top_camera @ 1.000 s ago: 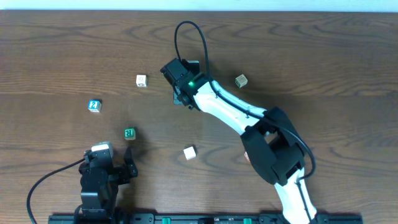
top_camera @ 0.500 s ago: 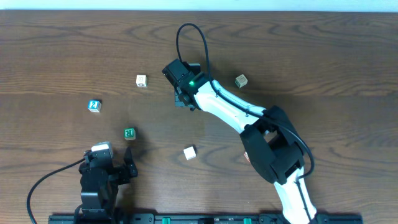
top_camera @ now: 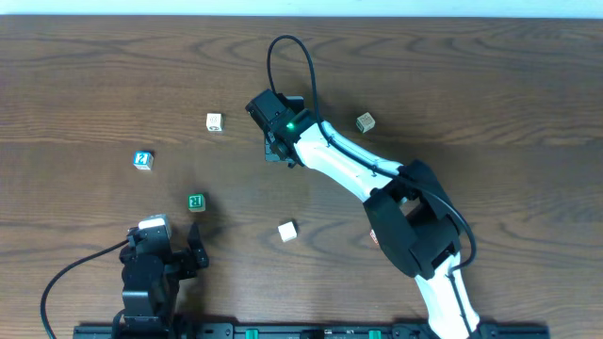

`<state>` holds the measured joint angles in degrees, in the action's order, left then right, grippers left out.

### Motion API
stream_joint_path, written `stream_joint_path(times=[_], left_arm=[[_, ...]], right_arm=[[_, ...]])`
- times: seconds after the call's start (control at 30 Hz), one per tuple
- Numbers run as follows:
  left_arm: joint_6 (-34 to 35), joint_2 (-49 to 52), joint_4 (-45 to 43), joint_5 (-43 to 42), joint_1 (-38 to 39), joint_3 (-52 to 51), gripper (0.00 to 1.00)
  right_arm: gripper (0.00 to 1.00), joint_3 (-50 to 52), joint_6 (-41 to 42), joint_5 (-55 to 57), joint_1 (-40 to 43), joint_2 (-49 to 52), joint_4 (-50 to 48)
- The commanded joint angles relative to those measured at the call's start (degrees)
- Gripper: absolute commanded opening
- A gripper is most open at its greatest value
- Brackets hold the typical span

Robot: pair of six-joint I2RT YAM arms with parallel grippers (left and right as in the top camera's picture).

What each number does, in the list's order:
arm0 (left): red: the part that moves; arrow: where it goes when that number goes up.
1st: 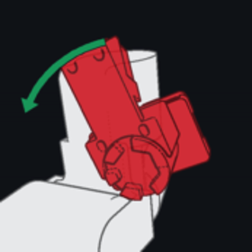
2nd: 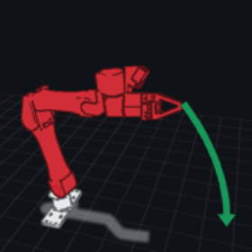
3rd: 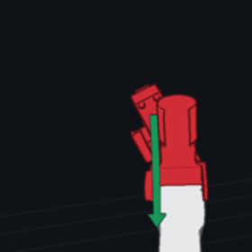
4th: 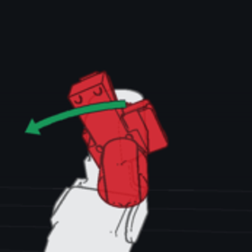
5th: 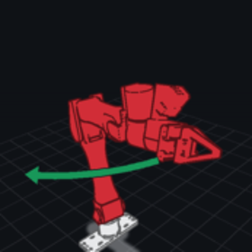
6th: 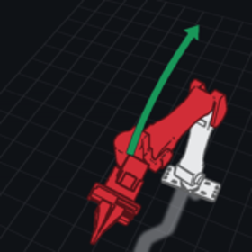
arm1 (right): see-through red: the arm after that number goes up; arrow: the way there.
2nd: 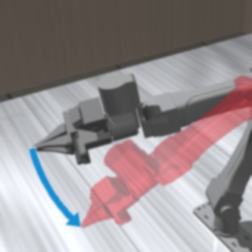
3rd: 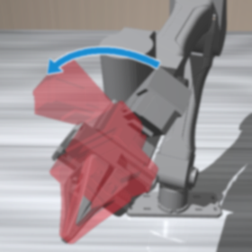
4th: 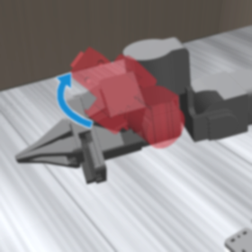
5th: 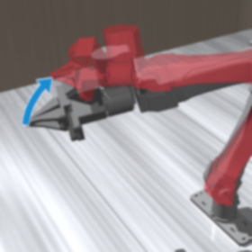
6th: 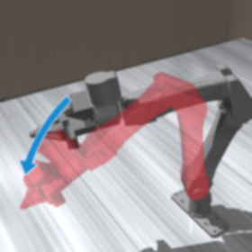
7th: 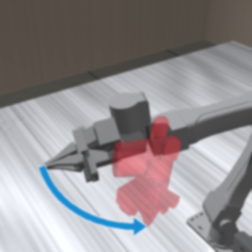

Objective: Spell out Ai2
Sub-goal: 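Set the 'A' block down beside the 'I' block and release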

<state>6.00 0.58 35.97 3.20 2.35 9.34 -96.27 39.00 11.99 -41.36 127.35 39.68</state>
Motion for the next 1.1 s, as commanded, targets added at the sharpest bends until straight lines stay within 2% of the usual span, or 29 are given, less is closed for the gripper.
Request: stream_joint_path(times=[0.0,0.17,1.07], left_arm=[[0.2,-0.3,0.2,0.4,-0.1,-0.5,0.95],[0.2,-0.3,0.2,0.4,-0.1,-0.5,0.95],[0.2,-0.3,0.2,0.4,-0.1,-0.5,0.95]], right_arm=[[0.34,-0.4,0.8,0.2,1.0,0.9,-0.1],[0.39,-0.4,0.8,0.2,1.0,0.9,-0.1],[0.36,-0.4,0.8,2.2,1.1,0.9,-1.4]])
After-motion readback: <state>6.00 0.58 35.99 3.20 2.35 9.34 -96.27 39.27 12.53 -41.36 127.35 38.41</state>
